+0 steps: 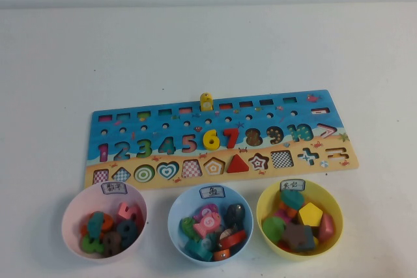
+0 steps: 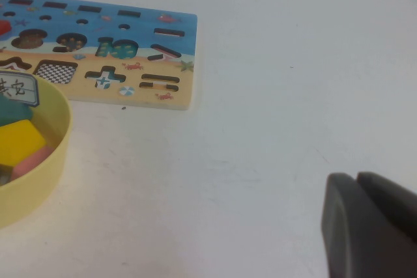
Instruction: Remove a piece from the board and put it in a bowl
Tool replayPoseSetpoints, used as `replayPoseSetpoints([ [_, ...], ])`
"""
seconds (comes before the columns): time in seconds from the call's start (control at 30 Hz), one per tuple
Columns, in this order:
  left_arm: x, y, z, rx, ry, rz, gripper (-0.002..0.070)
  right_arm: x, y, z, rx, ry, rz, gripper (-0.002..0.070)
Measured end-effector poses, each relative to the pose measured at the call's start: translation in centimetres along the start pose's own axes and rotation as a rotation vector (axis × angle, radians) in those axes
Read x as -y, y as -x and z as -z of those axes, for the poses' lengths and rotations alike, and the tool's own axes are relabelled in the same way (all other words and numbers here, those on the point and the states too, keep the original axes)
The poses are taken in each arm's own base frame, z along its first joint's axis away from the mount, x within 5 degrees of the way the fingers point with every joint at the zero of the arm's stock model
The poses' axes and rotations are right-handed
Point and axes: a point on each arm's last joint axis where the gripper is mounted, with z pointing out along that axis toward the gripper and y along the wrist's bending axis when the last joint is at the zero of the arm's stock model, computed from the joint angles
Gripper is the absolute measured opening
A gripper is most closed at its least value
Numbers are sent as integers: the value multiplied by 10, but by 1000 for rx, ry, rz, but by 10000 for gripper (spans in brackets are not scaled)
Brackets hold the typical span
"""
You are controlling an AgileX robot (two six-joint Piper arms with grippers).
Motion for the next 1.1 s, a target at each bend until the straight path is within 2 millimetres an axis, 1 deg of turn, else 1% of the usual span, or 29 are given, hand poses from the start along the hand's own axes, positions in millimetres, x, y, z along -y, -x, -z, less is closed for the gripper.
replayPoseSetpoints([
  [0.17,1,4,0,46,-9,40,-3,0,0,0,0,0,0,-17],
  [0.33,1,5,0,43,-11,95,-3,0,0,0,0,0,0,-17],
  [0.4,5,12,1,11,-8,117,-3,0,0,0,0,0,0,-17],
  [0.5,15,35,-1,-75,9,130,-3,0,0,0,0,0,0,-17],
  [0.6,23,53,-9,-216,45,133,-3,0,0,0,0,0,0,-17],
  [0.67,28,63,-17,-309,72,133,-3,0,0,0,0,0,0,-17],
  [0.8,34,77,-36,-446,114,130,-3,0,0,0,0,0,0,-17],
  [1.03,41,86,-75,-673,108,25,-3,0,0,0,0,0,0,-17],
  [1.1,45,88,-92,-755,97,14,-3,0,0,0,0,0,0,-17],
])
